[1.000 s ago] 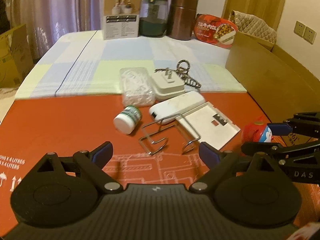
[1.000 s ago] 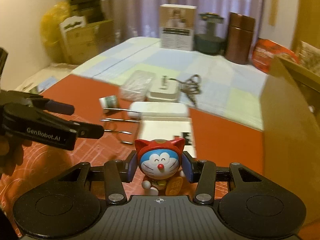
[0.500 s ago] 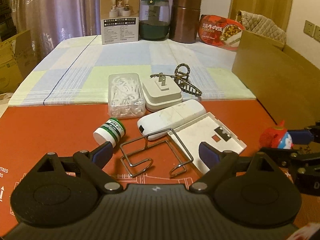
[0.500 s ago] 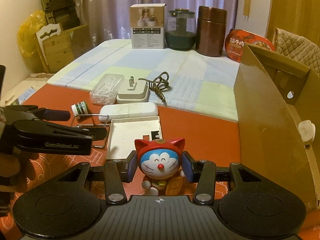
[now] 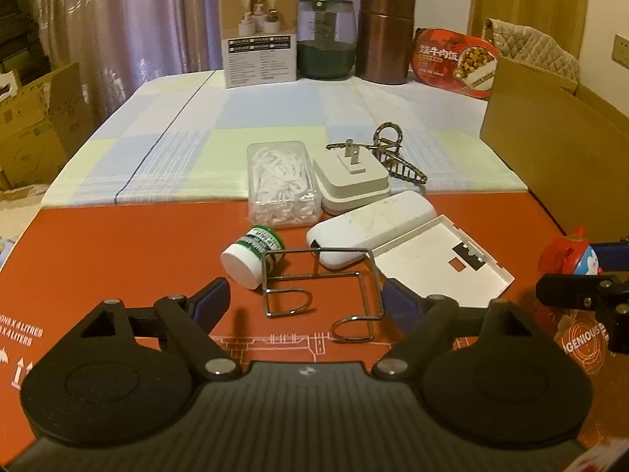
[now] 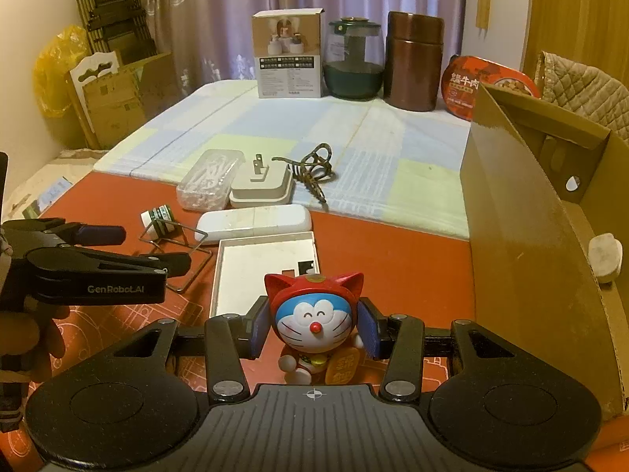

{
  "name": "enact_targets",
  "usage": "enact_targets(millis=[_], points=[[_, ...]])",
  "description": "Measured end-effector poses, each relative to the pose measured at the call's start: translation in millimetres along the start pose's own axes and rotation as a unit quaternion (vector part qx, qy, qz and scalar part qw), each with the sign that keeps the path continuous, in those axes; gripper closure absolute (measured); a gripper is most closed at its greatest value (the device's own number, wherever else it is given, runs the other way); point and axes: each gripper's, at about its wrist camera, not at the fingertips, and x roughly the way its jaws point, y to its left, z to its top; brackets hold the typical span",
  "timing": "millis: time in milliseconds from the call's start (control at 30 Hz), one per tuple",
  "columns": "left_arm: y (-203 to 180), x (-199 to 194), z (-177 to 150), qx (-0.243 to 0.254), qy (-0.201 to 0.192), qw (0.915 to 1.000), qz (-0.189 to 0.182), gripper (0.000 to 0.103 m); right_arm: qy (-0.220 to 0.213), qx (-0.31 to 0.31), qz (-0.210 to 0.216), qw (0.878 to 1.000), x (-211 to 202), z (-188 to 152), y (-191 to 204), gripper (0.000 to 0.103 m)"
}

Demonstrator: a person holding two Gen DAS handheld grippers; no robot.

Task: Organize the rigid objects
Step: 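Grasp the metal wire rack with the left gripper while the right gripper holds Doraemon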

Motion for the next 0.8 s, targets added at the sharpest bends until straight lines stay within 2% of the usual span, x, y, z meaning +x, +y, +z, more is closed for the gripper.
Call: enact_targets(millis=[233,633,700,800], points=[[-9.5,6.3,-1.2,0.018,-0.002,0.9998,-0.001,0.04,0.005,0.003,-0.002,1.0,2.2,-0.6,-0.9,0.059],[-14.1,-10.5,-13.6,0.031,0.008,0.9995,0.0,0.04,0.004,0.005,0.002,1.0,1.3,-0.7,-0.1,0.059],[-14.6,-8.5,-13.4,0.03,0.007,0.9995,0.009,0.034,0.004,0.005,0.002,1.0,0.9,-1.0,0.3,0.059],[-13.9,-5.5,-12.5,0.027,0.006,0.9996,0.012,0.034,0.006,0.005,0.003,1.0,0.9,-0.7,0.2,0.059]])
